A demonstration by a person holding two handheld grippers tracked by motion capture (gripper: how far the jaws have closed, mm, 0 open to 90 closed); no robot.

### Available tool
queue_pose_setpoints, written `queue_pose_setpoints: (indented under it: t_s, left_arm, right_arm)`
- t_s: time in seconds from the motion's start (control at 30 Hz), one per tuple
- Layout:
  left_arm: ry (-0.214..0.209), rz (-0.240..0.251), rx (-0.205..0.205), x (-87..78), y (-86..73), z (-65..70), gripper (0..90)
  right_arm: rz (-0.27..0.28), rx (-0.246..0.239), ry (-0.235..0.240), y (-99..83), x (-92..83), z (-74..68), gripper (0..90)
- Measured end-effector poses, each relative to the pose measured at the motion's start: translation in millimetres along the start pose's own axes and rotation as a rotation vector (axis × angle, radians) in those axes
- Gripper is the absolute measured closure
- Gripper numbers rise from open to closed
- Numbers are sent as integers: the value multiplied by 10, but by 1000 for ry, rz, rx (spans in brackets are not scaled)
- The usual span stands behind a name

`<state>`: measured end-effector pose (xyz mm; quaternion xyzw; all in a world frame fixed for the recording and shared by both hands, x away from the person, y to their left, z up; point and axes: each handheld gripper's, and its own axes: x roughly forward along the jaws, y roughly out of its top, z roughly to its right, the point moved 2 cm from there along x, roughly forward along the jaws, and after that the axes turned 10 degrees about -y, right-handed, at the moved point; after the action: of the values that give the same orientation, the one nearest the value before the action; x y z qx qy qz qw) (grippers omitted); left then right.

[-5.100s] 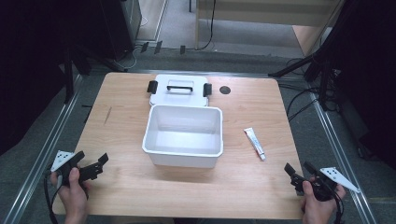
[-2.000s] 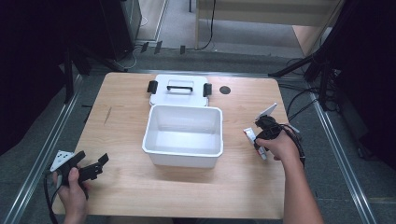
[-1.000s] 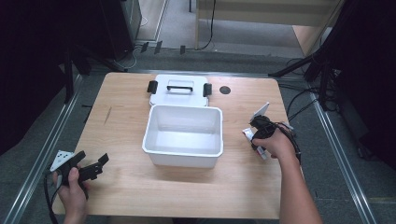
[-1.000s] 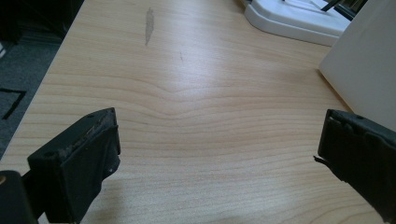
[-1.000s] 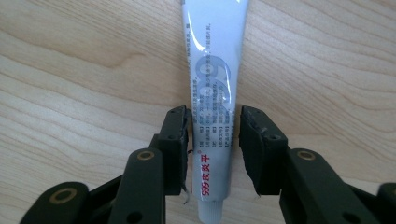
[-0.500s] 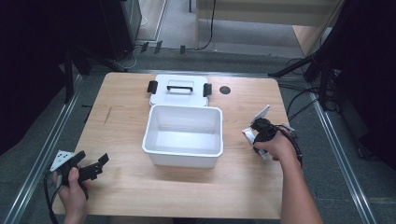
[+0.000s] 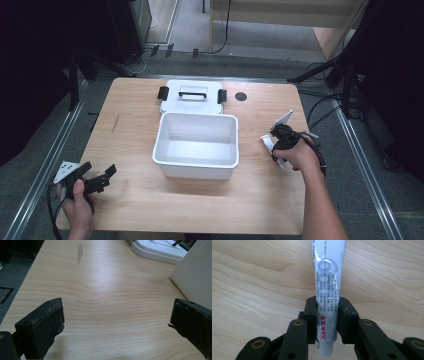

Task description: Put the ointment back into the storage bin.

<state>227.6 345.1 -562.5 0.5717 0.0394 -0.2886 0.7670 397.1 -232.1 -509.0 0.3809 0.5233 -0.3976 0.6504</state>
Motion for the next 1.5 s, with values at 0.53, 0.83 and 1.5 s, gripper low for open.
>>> queue_pose_setpoints:
  t_s: [0.53,0.83,1.5]
  left_arm:
    - [2,0,3,2,-1,4,0]
    - [3,-1,6,3,-1,6,0]
    - [3,0,6,4,-1,9,0]
  right_arm:
    - [34,2,13,47,-480,-67,730]
    - [55,14,24,111,-740,-116,730]
    - [111,-12,42,308,-1249,-368,730]
